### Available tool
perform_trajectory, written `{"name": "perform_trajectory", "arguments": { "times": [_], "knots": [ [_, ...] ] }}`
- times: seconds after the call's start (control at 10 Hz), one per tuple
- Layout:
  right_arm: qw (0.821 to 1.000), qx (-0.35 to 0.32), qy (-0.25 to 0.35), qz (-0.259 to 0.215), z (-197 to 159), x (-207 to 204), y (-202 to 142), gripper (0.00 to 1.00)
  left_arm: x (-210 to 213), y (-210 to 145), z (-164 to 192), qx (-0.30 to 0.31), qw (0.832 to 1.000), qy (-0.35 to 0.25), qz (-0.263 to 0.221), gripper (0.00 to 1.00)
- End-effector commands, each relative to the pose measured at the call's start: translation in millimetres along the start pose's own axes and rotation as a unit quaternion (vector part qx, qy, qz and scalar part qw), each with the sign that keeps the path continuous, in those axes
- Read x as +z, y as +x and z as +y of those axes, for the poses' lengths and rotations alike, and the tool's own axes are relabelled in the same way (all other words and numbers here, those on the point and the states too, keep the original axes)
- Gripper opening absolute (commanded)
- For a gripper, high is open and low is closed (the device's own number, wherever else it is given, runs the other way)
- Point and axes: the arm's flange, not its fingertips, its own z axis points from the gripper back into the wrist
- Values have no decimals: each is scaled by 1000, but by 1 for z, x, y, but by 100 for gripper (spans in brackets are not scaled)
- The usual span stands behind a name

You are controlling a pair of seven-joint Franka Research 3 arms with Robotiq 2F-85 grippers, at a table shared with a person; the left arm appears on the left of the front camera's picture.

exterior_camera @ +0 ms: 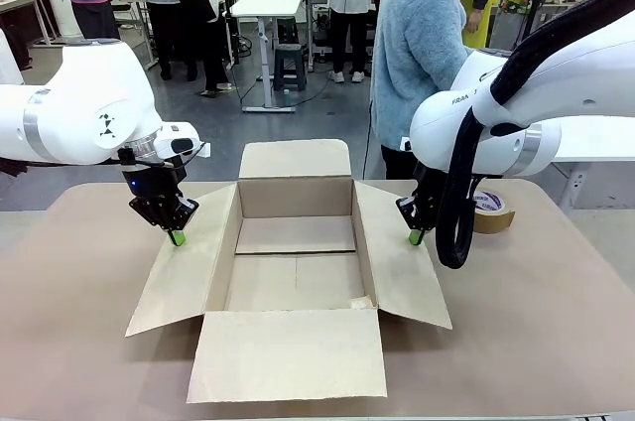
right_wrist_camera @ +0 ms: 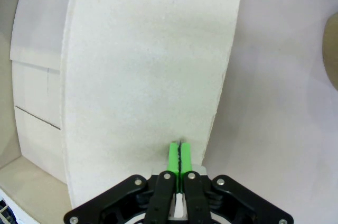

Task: Wrap the clocks to prevent damage.
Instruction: Once the human has placed the objects inside and stepped back, release both hands from the side flaps of the Package Box.

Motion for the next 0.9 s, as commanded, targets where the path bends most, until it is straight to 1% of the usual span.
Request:
{"name": "perform_trajectory", "arguments": {
  "times": [0.0,0.8],
  "knots": [
    [1000,-2,0,0,1,1,-1,1,1,0,2,0,1000,2,3,0],
    [1000,-2,0,0,1,1,-1,1,1,0,2,0,1000,2,3,0]
  ]
}}
